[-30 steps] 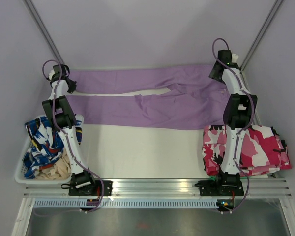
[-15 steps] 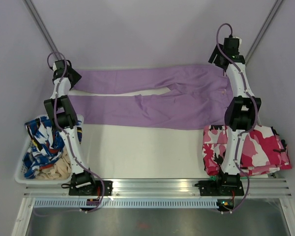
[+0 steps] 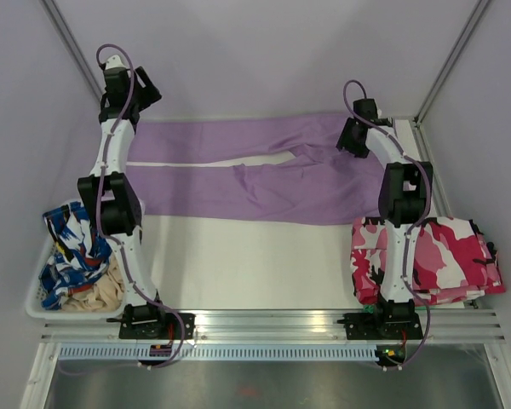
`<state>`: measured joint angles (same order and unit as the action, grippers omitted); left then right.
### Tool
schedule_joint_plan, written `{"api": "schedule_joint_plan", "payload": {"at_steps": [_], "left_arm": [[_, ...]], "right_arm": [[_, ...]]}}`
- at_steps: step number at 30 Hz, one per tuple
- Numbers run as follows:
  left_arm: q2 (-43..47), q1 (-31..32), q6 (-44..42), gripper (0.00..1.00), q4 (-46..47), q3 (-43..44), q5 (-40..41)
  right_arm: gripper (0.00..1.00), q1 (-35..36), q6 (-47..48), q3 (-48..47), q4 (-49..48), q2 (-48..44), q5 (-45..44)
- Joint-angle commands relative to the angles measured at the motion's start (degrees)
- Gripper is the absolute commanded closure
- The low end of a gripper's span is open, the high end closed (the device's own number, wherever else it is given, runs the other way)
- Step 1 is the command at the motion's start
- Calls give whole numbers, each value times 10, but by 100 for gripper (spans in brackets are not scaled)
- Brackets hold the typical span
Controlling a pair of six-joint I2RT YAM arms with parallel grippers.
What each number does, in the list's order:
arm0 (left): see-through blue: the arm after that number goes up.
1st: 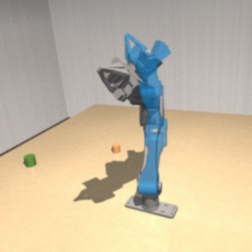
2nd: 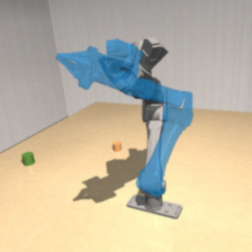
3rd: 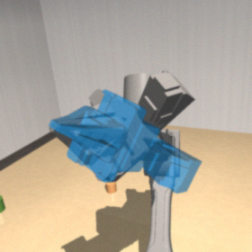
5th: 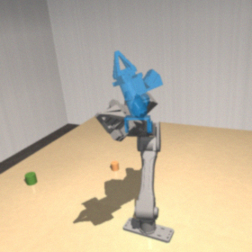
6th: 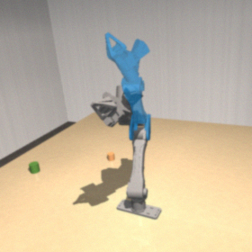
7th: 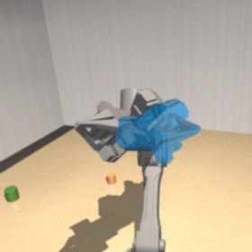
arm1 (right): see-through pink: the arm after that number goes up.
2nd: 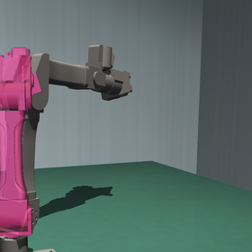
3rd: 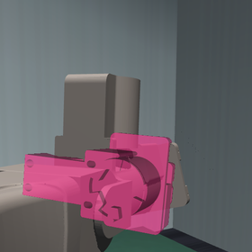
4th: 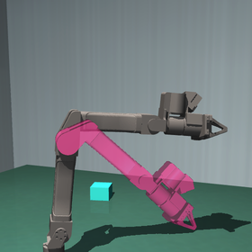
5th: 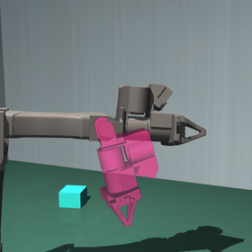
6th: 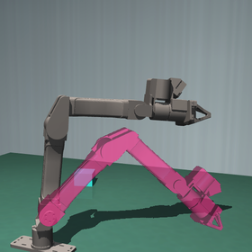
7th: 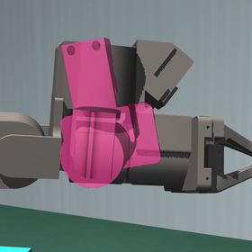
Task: Fold and stack the trousers
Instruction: Flatten the trousers out
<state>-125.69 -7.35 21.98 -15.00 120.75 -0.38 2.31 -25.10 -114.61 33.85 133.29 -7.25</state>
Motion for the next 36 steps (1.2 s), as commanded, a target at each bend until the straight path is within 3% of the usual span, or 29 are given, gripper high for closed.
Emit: {"api": "schedule_joint_plan", "payload": {"at_steps": [1,8,14,18,24,28,32,36], "left_arm": [[26,13,-25,16,10,-22,-22],[32,60,-8,16,-13,-18,-7],[57,117,38,16,-68,-31,80],[67,127,75,16,-92,-33,105],[82,126,44,15,-109,-25,158],[70,118,34,5,-115,-16,187],[50,87,121,4,-160,-20,169],[57,31,202,6,-156,-82,108]], "right_arm": [[37,-33,-20,22,10,-5,-44],[37,-85,13,54,8,-15,-49],[37,-114,72,58,19,3,-55],[38,-153,59,109,1,-22,-52],[39,-218,20,195,-79,-51,9],[39,-219,58,178,-84,-49,49],[36,-215,67,142,-77,-58,142],[30,-179,90,112,-77,-94,172]]}}
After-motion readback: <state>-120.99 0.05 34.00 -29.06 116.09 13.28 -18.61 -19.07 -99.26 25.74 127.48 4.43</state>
